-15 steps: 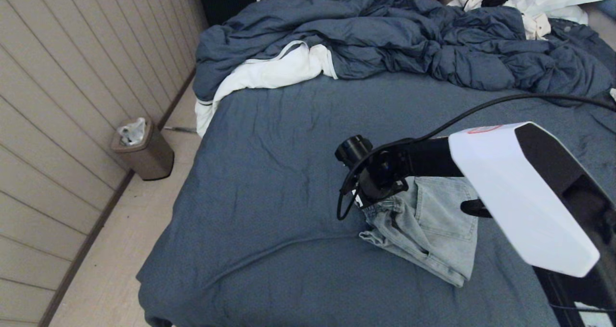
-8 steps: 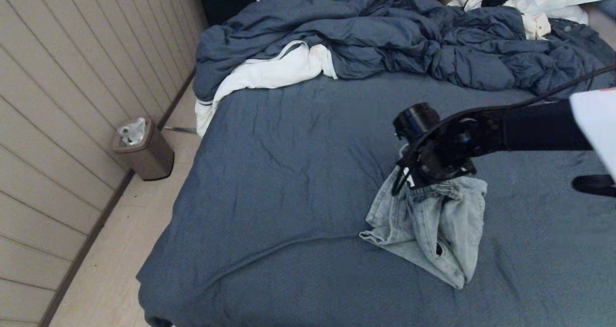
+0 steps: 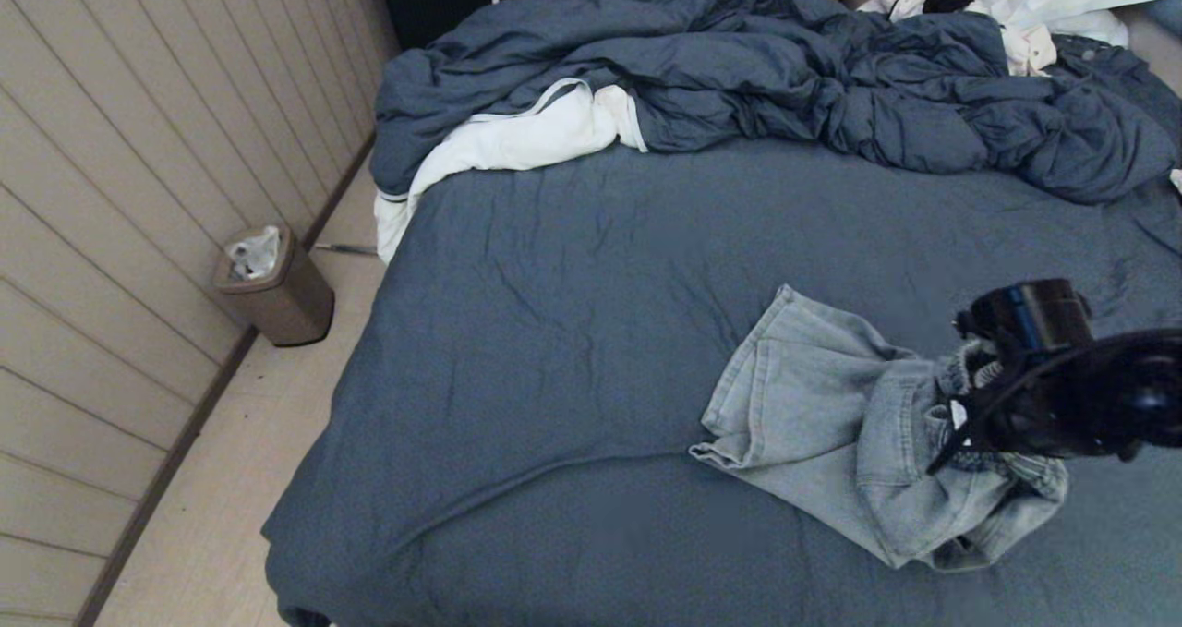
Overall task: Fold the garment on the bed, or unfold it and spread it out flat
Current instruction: Unford the blue shorts
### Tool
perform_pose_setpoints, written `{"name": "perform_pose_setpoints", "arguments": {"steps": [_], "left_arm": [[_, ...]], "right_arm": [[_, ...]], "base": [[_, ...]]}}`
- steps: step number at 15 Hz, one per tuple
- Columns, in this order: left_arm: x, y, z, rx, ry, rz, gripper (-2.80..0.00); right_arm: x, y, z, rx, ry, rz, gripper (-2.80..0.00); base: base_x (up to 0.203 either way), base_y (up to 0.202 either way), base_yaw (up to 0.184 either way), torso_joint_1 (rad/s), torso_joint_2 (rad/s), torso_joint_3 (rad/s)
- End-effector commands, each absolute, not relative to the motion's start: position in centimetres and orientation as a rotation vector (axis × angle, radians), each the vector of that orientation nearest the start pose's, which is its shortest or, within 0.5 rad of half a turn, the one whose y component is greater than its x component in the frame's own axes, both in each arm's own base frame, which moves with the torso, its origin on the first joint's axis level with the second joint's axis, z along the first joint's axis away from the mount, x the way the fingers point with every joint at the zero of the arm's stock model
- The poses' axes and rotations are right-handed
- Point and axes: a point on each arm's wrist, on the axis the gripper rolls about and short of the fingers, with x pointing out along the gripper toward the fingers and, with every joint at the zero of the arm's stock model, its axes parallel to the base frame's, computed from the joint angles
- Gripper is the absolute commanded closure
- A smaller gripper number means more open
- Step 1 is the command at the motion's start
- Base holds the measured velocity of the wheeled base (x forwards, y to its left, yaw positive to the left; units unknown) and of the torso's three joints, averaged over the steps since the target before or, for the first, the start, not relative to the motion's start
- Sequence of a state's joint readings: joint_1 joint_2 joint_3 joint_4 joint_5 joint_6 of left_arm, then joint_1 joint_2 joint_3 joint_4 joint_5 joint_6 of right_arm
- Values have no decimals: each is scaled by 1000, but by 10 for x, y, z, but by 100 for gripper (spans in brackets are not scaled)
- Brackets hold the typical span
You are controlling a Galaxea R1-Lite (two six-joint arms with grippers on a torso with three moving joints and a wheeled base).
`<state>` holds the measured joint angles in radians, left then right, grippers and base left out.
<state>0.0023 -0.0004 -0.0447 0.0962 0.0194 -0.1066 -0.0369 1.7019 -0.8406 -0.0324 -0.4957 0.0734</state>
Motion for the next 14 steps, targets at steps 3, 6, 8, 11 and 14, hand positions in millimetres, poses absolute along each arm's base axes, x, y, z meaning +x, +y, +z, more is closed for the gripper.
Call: {"name": "perform_pose_setpoints", "arguments": {"steps": [3,6,8,11,14], "left_arm": [[-26,0,78,-107,51,27,0],[-26,0,78,-107,51,26,0],[-26,0,78,-107,51,26,0],[-26,0,78,-107,51,26,0],[-26,0,78,-107,51,26,0]], "right_arm": [[235,-76,129,30,724,-640,0],[210,-101,113,82,745,-680,0],[197,-110,104,94,728,-693,0],[188,-112,95,76,717,-685,-280],[184,-115,99,95,690,-669,-280]], "base": [[0,0,0,0,0,0],[0,0,0,0,0,0],[0,0,0,0,0,0],[0,0,0,0,0,0],[0,0,0,0,0,0]]}}
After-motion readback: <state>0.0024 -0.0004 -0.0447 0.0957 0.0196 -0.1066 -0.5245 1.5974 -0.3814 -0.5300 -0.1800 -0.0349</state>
